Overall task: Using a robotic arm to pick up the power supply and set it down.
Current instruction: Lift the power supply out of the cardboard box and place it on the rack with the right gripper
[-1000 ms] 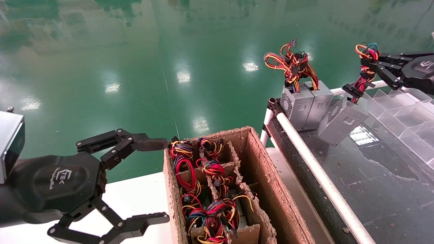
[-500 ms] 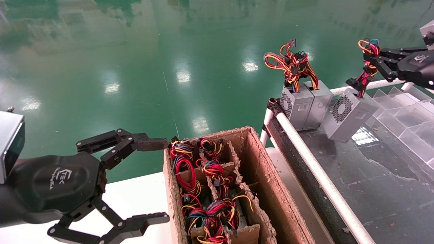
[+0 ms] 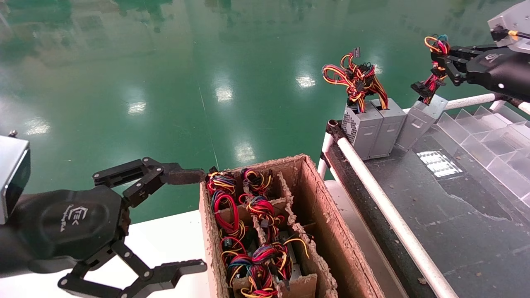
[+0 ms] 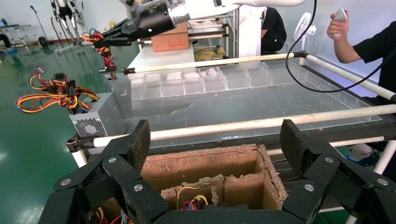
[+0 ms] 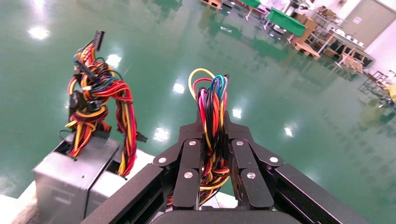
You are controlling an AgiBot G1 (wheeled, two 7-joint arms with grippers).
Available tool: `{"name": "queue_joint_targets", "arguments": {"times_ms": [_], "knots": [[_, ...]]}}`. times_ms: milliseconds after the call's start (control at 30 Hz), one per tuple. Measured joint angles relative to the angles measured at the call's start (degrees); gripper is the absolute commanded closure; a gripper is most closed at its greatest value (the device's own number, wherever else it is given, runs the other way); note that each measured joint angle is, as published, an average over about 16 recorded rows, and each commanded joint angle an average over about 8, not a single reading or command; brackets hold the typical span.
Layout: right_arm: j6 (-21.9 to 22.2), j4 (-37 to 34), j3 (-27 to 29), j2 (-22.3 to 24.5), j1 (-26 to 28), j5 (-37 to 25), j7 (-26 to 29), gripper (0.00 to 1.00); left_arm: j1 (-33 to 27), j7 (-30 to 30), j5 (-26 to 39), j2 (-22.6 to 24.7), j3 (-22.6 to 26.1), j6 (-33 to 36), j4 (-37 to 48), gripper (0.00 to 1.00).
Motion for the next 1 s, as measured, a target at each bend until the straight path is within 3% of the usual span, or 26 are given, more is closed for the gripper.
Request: {"name": "queue_joint_targets", "arguments": {"times_ms": [367,1000], "knots": [[2.2,-0.6,-0.7,-0.6,0.0,-1.0,-0.2,1.00,0.0,0.0,0.0,0.0,0.0,0.0,0.0,0.00],[-4.9,-0.5,-2.1,4.0,0.7,-3.1,0.4,1.00,0.0,0.0,-0.1,0.0,0.1,0.0,0.0,0.00]]}}
